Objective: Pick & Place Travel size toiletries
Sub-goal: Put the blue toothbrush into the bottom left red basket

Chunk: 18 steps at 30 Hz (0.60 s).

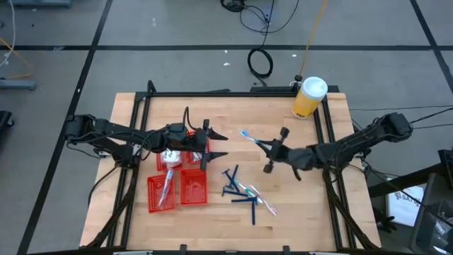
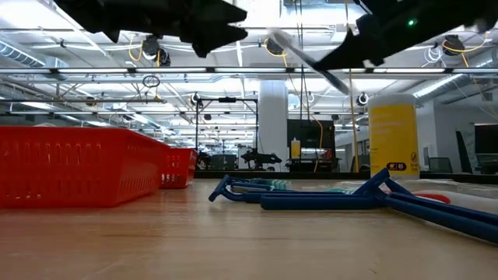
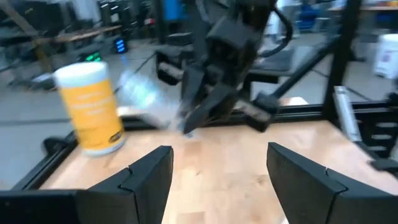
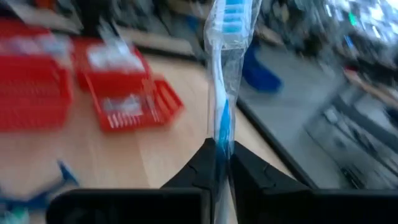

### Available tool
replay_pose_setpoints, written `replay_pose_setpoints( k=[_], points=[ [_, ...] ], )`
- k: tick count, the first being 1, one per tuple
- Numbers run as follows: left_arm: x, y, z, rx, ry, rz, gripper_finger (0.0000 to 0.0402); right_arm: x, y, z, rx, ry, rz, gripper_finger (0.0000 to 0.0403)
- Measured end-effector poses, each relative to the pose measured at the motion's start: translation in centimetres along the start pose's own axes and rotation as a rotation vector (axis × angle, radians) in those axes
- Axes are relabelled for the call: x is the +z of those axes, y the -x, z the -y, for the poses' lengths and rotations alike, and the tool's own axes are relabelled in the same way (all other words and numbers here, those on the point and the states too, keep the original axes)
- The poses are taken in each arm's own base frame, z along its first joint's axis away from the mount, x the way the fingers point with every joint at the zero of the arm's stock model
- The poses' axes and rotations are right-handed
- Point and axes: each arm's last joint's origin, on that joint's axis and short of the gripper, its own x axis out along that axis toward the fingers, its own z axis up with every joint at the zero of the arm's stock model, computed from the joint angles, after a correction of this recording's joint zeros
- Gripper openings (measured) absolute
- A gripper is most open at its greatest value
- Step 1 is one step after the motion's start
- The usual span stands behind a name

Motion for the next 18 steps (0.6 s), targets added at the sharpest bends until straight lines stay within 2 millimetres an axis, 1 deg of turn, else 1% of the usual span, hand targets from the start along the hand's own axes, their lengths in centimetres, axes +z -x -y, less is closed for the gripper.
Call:
replay_pose_setpoints(
  k=[4, 7, 9, 12, 18],
  points=[
    [-0.4, -0.2, -0.1, 0.073, 0.035, -0.023, 0.0255, -1.3, -0.9, 1.7, 0.091, -0.019, 0.212, 0.0017],
    [-0.3, -0.2, -0.3, 0.112, 0.033, -0.006, 0.0255, -1.7, -1.2, 3.1, 0.170, -0.036, 0.368, 0.0017],
    [-0.1, -0.3, -0.3, 0.118, 0.033, 0.014, 0.0255, -1.8, -1.6, 3.8, 0.215, -0.046, 0.433, 0.0017],
    [0.2, -0.7, -0.4, 0.111, 0.015, 0.091, 0.0255, -2.0, -2.2, 4.6, 0.256, -0.071, 0.453, 0.0017],
    [-1.2, -2.7, -0.6, 0.097, -0.009, 0.159, 0.0255, -2.5, -3.0, 4.8, 0.294, -0.078, 0.435, 0.0017]
  ],
)
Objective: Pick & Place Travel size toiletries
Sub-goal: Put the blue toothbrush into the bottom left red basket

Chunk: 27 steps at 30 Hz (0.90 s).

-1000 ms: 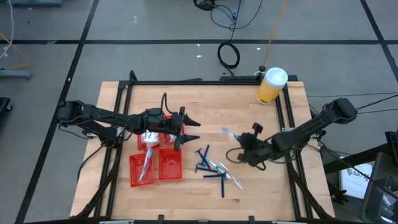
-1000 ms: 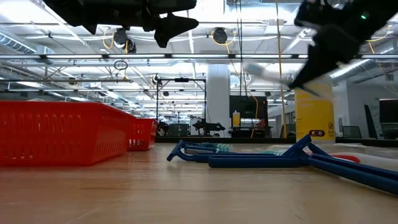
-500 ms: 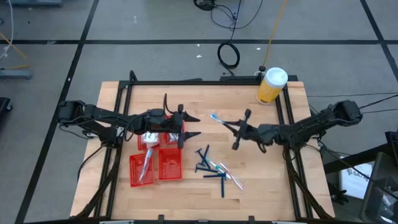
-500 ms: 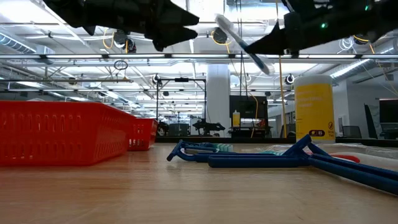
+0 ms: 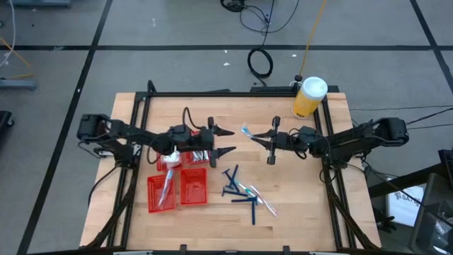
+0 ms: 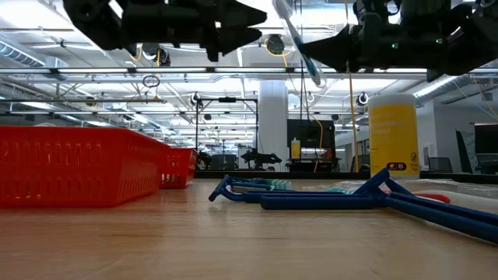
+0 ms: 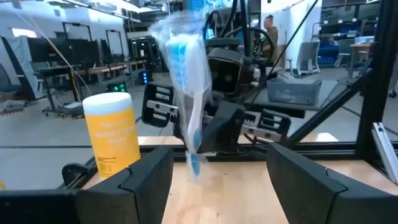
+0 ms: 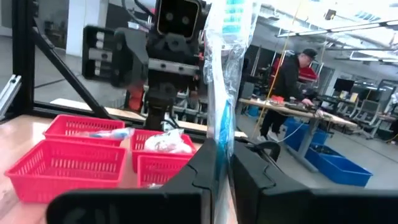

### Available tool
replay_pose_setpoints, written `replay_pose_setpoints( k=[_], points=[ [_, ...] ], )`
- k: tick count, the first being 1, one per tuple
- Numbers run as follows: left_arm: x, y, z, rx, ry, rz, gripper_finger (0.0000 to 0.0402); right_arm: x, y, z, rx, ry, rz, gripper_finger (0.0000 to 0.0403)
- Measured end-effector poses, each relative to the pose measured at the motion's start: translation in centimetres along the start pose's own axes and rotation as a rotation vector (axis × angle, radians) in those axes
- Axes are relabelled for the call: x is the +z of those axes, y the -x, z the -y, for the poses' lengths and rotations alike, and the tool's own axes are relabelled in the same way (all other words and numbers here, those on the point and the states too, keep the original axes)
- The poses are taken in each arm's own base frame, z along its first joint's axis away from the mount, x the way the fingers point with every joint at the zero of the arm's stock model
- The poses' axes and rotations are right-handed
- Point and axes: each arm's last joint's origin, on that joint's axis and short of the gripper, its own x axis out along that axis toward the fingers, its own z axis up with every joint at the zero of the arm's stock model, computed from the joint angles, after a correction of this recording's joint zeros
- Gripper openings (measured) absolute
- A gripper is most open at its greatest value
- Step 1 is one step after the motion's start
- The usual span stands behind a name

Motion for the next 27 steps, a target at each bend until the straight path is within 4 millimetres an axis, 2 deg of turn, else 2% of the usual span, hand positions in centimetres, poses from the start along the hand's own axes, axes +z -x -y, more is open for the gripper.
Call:
replay_pose_setpoints(
  k=[5, 12, 27],
  points=[
    [-0.8, -2.2, -0.5, 0.018, 0.005, 0.004, 0.0255, 0.1, -0.1, -0.1, 0.023, -0.005, 0.020, 0.0017],
    [-0.1, -4.5, -0.8, 0.026, -0.029, 0.039, 0.0255, 0.1, -0.1, -0.2, 0.071, -0.025, 0.028, 0.0017],
    [1.5, -4.5, -0.7, -0.012, -0.095, 0.094, 0.0255, -0.1, -0.1, -0.3, 0.076, -0.024, 0.009, 0.0017]
  ],
)
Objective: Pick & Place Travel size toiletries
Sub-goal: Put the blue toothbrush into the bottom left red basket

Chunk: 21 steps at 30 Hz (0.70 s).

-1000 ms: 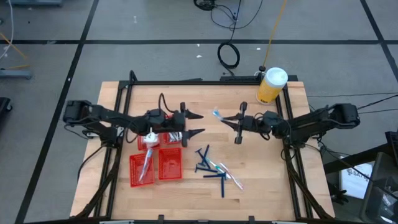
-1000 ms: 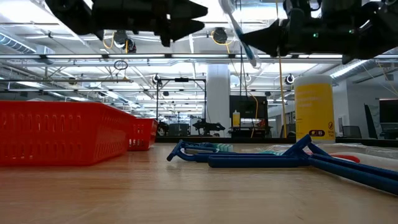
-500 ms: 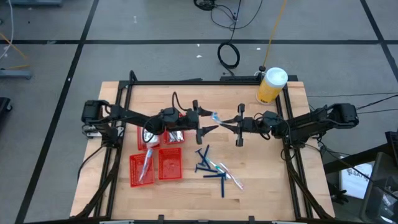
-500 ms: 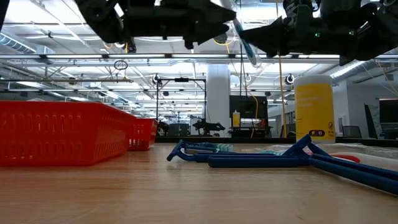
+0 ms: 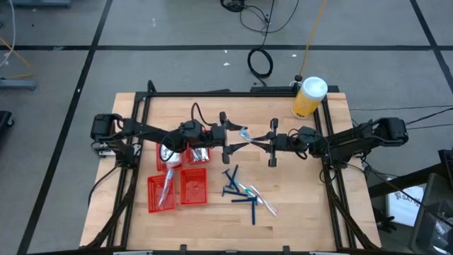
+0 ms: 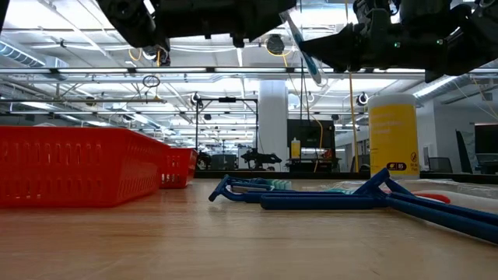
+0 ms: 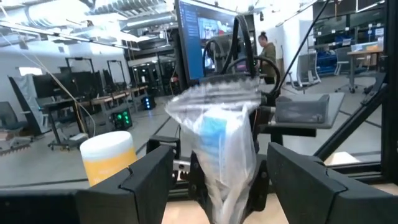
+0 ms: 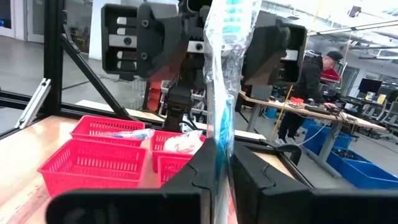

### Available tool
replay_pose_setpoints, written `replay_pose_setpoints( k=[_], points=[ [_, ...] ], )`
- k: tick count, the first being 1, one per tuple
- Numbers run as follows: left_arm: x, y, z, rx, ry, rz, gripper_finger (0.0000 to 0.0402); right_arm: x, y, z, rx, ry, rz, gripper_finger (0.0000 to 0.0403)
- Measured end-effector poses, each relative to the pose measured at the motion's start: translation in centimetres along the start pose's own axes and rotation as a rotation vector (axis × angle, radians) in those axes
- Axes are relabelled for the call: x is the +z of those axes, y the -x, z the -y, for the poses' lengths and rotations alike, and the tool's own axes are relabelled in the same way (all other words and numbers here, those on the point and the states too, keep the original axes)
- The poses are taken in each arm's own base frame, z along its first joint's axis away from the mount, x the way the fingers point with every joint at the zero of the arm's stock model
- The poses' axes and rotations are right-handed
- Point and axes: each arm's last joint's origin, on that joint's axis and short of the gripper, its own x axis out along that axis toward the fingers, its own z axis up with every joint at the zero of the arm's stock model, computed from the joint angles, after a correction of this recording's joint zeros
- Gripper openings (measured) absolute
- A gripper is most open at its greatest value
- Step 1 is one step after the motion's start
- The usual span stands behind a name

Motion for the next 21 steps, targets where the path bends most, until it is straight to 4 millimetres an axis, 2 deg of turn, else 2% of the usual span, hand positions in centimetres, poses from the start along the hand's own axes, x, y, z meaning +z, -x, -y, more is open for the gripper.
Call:
replay_pose_setpoints(
  k=[7, 10, 13, 21],
  points=[
    [-0.30, 0.01, -0.14, 0.000, 0.020, -0.026, 0.0255, 0.02, 0.00, 0.00, 0.000, 0.000, 0.002, 0.0017],
    [-0.20, 0.01, -0.16, 0.002, 0.020, -0.016, 0.0241, 0.02, 0.00, 0.00, 0.000, 0.000, 0.002, 0.0017],
    [-0.22, 0.01, -0.16, 0.002, 0.029, -0.019, 0.0202, 0.02, 0.00, 0.00, 0.000, 0.000, 0.002, 0.0017],
    [-0.20, 0.01, -0.13, -0.007, 0.028, -0.015, 0.0060, 0.03, 0.00, 0.01, -0.001, -0.001, 0.003, 0.0017]
  ],
)
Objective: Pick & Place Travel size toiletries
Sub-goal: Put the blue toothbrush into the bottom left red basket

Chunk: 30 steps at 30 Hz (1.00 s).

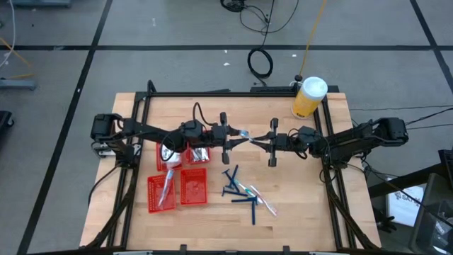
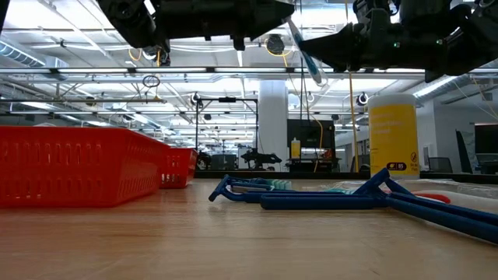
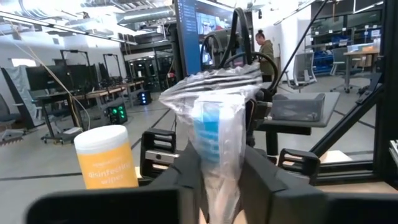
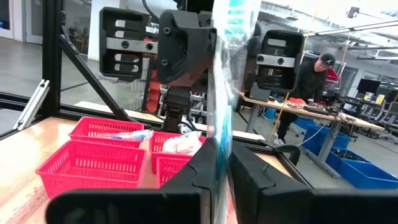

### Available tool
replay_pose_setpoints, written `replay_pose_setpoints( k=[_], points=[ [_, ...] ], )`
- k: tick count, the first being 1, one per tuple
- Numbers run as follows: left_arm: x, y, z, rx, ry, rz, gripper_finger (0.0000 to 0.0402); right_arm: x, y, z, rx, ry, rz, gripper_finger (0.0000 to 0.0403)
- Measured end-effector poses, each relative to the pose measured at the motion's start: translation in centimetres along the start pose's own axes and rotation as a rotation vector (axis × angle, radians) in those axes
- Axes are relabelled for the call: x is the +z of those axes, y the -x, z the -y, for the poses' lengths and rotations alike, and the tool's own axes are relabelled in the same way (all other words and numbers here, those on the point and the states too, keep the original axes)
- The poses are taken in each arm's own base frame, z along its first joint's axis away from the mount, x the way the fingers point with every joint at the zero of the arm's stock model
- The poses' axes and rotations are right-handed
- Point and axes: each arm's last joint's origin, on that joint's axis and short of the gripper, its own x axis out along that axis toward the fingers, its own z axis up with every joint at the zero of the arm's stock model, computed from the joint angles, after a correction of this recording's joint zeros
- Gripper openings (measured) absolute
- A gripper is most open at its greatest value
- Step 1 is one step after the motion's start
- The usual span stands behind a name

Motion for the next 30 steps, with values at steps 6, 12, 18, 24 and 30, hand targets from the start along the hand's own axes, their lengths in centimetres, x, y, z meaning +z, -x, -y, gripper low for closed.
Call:
replay_pose_setpoints(
  k=[6, 12, 18, 24, 30],
  points=[
    [0.1, 0.0, 0.0, -0.002, -0.001, 0.005, 0.0037, 0.0, 0.0, 0.0, 0.000, 0.001, -0.005, 0.0022],
    [1.1, 0.4, -0.2, 0.013, 0.001, 0.017, 0.0045, -0.4, 0.0, -0.1, 0.010, -0.001, -0.047, 0.0086],
    [4.5, 2.7, -0.4, 0.113, 0.021, -0.129, 0.0033, -0.5, 0.1, -0.1, 0.013, -0.082, -0.054, 0.0192],
    [8.3, 8.0, 0.8, 0.249, 0.183, -0.351, 0.0033, -0.3, 0.1, -0.1, 0.011, -0.081, -0.044, 0.0256],
    [9.7, 13.9, 4.0, 0.354, 0.412, -0.540, 0.0033, -0.3, 0.1, -0.1, 0.010, -0.078, -0.043, 0.0274]
  ],
)
